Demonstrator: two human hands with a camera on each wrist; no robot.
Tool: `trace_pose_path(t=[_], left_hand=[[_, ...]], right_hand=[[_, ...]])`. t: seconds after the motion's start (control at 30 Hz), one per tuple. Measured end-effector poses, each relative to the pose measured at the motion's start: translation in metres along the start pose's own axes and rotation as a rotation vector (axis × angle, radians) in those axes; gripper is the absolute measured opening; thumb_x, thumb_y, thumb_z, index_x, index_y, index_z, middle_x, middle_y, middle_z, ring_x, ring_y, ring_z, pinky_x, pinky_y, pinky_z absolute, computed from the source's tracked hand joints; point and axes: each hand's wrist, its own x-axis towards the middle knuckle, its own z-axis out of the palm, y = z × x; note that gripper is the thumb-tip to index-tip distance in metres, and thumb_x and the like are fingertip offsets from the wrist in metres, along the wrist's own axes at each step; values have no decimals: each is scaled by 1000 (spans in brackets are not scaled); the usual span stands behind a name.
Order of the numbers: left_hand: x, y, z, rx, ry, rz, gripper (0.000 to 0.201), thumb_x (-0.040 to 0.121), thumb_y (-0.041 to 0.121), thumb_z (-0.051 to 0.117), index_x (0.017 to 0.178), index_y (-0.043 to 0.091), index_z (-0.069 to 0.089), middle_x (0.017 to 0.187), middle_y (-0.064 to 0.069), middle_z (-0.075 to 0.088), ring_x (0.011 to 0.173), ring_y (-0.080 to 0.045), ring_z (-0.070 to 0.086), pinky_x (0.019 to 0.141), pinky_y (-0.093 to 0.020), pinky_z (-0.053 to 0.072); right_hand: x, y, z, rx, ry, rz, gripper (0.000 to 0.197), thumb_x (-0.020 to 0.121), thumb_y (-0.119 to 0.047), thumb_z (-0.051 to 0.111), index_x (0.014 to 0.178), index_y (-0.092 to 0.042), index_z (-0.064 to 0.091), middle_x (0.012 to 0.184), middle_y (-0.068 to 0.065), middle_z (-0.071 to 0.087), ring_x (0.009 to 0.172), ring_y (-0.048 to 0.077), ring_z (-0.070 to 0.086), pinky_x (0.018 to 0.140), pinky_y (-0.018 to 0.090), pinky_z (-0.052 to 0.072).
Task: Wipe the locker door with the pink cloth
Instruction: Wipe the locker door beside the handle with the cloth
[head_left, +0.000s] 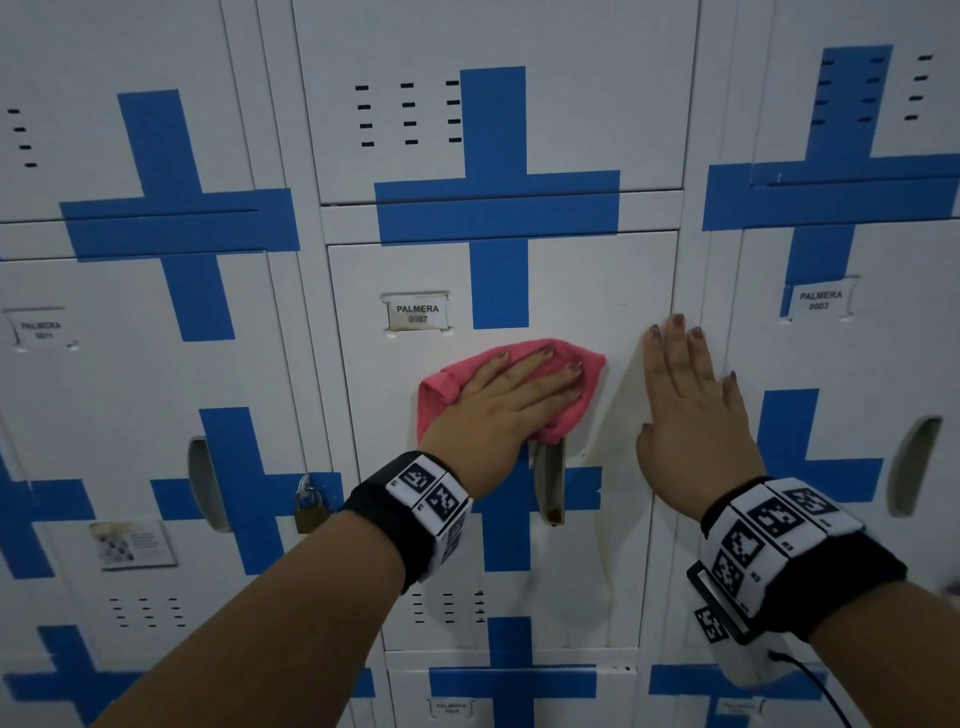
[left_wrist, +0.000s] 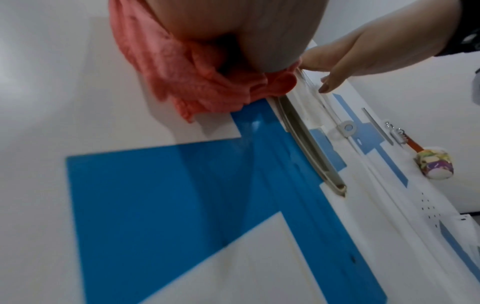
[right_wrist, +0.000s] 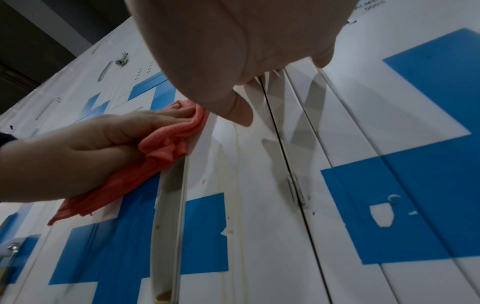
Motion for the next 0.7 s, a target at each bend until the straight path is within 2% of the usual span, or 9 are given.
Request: trace_pose_path(t=[0.17, 0.33, 0.43, 0.57, 0.7], left_hand=[[-25, -5, 7, 24, -32, -20, 60, 81, 10, 32, 139, 26, 41, 148, 8, 36, 140, -12, 17, 115, -33, -1], [-35, -1, 13, 70, -21, -131, 70, 80, 11, 27, 148, 26, 17, 154, 8, 14, 143, -11, -3, 116, -34, -9], [-24, 1, 10, 65, 42, -208, 74, 79, 9, 29, 149, 24, 11, 155, 7, 8, 143, -10, -12, 115, -34, -12], [4, 7, -1, 44, 99, -249, 70, 80, 15, 28, 149, 19, 15, 154, 4, 7, 142, -14, -2, 115, -38, -7], [34, 13, -10, 49, 102, -244, 71, 78, 20, 23, 149, 18, 15, 153, 4, 2, 141, -14, -5, 113, -39, -12]], right_hand=[[1, 3, 0, 29, 6, -45, 88, 82, -5, 42, 143, -17, -20, 143, -3, -34, 141, 19, -20, 116, 38, -3], [3, 6, 4, 82, 13, -83, 89, 82, -2, 42, 137, -19, -26, 144, -1, -34, 139, 18, -23, 117, 37, 0], [3, 9, 5, 109, 17, -97, 90, 81, 0, 42, 136, -21, -26, 144, -2, -34, 139, 17, -24, 118, 38, 5], [4, 11, 7, 125, 31, -108, 93, 78, 2, 42, 137, -22, -25, 146, -2, -33, 138, 16, -25, 118, 38, 6], [4, 13, 10, 119, 45, -121, 94, 76, 2, 44, 139, -21, -23, 147, -2, -31, 139, 18, -23, 117, 37, 8]])
